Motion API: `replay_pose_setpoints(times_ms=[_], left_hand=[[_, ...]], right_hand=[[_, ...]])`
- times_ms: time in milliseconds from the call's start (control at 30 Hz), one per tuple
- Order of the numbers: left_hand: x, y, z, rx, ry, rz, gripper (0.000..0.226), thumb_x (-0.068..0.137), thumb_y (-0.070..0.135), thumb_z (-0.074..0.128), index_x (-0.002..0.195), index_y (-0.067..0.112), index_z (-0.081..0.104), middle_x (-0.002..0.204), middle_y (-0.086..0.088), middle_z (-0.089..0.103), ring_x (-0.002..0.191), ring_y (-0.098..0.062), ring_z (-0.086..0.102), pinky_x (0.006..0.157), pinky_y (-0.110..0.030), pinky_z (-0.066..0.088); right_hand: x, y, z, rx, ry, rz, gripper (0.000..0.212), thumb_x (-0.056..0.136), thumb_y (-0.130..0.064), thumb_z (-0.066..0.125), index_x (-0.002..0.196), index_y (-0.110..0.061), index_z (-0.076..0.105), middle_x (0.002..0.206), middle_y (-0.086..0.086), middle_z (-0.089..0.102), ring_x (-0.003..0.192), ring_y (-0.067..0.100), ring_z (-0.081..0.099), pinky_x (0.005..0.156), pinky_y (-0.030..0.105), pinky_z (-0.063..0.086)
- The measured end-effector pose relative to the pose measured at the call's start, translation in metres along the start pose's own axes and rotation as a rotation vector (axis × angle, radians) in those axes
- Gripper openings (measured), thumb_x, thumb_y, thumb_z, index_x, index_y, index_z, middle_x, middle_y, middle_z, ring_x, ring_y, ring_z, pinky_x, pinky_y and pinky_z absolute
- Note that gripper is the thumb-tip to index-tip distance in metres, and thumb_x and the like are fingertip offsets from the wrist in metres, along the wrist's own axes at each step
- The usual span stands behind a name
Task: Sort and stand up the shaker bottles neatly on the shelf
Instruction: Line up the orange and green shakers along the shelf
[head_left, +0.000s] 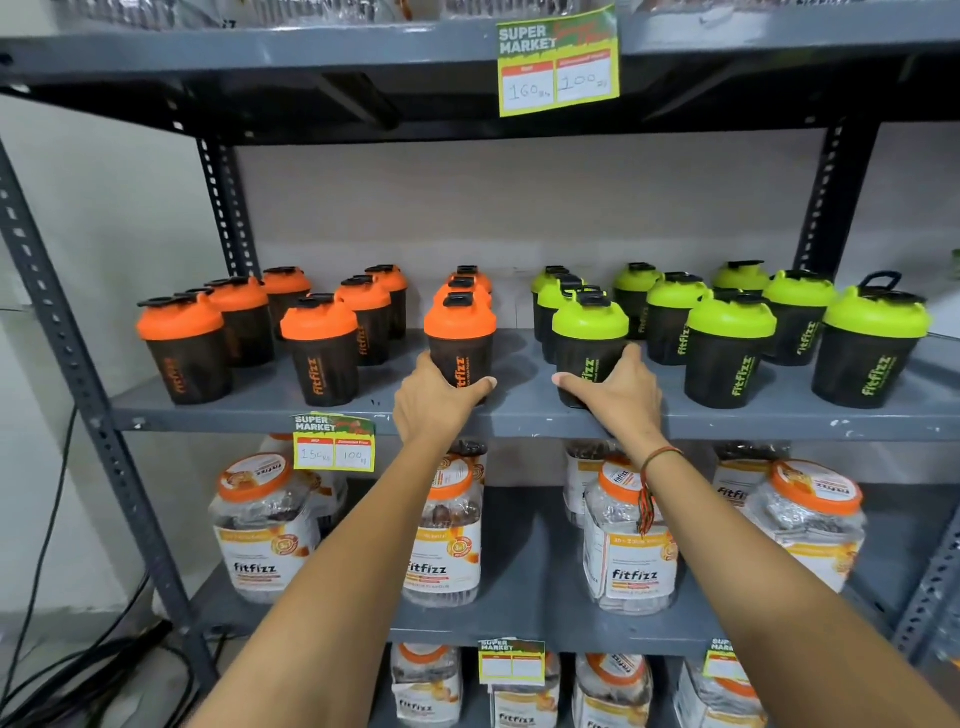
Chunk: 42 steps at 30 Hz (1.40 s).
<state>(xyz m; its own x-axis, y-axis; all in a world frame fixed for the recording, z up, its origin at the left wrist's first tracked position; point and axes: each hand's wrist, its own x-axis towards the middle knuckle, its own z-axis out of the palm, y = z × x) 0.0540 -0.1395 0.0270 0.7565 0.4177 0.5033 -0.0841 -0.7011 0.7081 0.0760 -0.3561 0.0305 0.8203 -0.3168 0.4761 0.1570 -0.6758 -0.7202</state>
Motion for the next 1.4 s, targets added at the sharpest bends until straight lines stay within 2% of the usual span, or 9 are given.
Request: replay_pose_setpoints(times_ms=[133, 267, 400, 933, 1033, 1100, 1167, 1267, 1400], left_hand=[[-0.002, 0.0, -0.001, 0.005, -0.003, 0.002, 0.078, 0.061, 0.068, 0.072, 0.116, 0.017, 0.051, 0.107, -0.006, 0.066, 0.099, -0.029, 0.062, 0.077, -0.038, 0.05], [-0.003, -0.002, -0.003, -0.004, -0.011, 0.003, 0.077, 0.061, 0.068, 0.072, 0.114, 0.017, 0.051, 0.106, -0.005, 0.066, 0.097, -0.028, 0.062, 0.075, -0.037, 0.048], [-0.003, -0.003, -0.003, -0.003, -0.012, 0.01, 0.077, 0.062, 0.067, 0.072, 0.117, 0.017, 0.051, 0.108, -0.005, 0.066, 0.099, -0.028, 0.062, 0.077, -0.039, 0.049], [-0.003, -0.004, -0.004, -0.02, -0.038, 0.029, 0.081, 0.062, 0.069, 0.072, 0.12, 0.016, 0.049, 0.111, -0.005, 0.065, 0.102, -0.027, 0.061, 0.079, -0.038, 0.05], [-0.007, 0.0, -0.008, -0.076, -0.05, 0.032, 0.093, 0.06, 0.069, 0.074, 0.129, 0.017, 0.043, 0.121, -0.007, 0.062, 0.11, -0.029, 0.058, 0.087, -0.044, 0.051], [-0.012, 0.003, -0.011, -0.111, -0.037, 0.019, 0.107, 0.057, 0.072, 0.073, 0.139, 0.015, 0.035, 0.131, -0.009, 0.057, 0.118, -0.032, 0.054, 0.093, -0.048, 0.048], [-0.019, 0.007, -0.014, -0.138, -0.009, -0.002, 0.127, 0.054, 0.08, 0.068, 0.149, 0.013, 0.019, 0.143, -0.013, 0.046, 0.129, -0.034, 0.044, 0.098, -0.05, 0.043], [-0.035, 0.02, -0.019, -0.191, 0.064, -0.001, 0.135, 0.052, 0.087, 0.062, 0.152, 0.02, 0.002, 0.155, -0.011, 0.027, 0.139, -0.031, 0.029, 0.104, -0.049, 0.034], [-0.06, 0.055, -0.021, -0.236, 0.27, 0.073, 0.124, 0.058, 0.088, 0.058, 0.151, 0.027, 0.005, 0.156, -0.004, 0.024, 0.142, -0.025, 0.023, 0.107, -0.047, 0.031]], right_hand=[[-0.002, -0.005, 0.003, -0.002, -0.017, -0.014, 0.083, 0.057, -0.068, 0.078, 0.109, -0.012, 0.046, 0.117, 0.014, 0.063, 0.109, 0.039, 0.06, 0.074, 0.04, 0.042], [-0.004, -0.005, 0.004, 0.023, -0.02, -0.023, 0.083, 0.057, -0.068, 0.078, 0.109, -0.013, 0.045, 0.117, 0.014, 0.063, 0.108, 0.038, 0.06, 0.072, 0.037, 0.038], [-0.005, -0.004, 0.004, 0.032, -0.009, -0.028, 0.084, 0.057, -0.069, 0.078, 0.11, -0.012, 0.046, 0.117, 0.014, 0.063, 0.108, 0.039, 0.06, 0.074, 0.039, 0.042], [-0.01, -0.007, 0.009, 0.047, -0.012, -0.041, 0.085, 0.058, -0.071, 0.077, 0.111, -0.013, 0.044, 0.116, 0.012, 0.063, 0.107, 0.038, 0.06, 0.071, 0.036, 0.04], [-0.01, -0.008, 0.004, 0.138, -0.045, -0.032, 0.105, 0.054, -0.073, 0.078, 0.134, -0.017, 0.038, 0.131, 0.01, 0.058, 0.119, 0.036, 0.057, 0.086, 0.042, 0.048], [-0.01, -0.008, -0.002, 0.197, -0.073, -0.013, 0.124, 0.052, -0.075, 0.077, 0.15, -0.019, 0.026, 0.146, 0.009, 0.048, 0.132, 0.034, 0.047, 0.103, 0.047, 0.044], [-0.012, -0.006, -0.008, 0.229, -0.077, -0.003, 0.131, 0.051, -0.079, 0.074, 0.154, -0.019, 0.02, 0.154, 0.01, 0.039, 0.139, 0.032, 0.039, 0.11, 0.048, 0.037], [-0.02, -0.001, -0.024, 0.24, -0.021, -0.056, 0.118, 0.058, -0.08, 0.067, 0.152, -0.021, 0.027, 0.149, 0.007, 0.042, 0.136, 0.029, 0.041, 0.109, 0.045, 0.035], [-0.03, 0.004, -0.062, 0.298, 0.096, -0.208, 0.084, 0.074, -0.066, 0.066, 0.141, -0.023, 0.042, 0.137, 0.003, 0.052, 0.123, 0.024, 0.052, 0.1, 0.039, 0.041]])
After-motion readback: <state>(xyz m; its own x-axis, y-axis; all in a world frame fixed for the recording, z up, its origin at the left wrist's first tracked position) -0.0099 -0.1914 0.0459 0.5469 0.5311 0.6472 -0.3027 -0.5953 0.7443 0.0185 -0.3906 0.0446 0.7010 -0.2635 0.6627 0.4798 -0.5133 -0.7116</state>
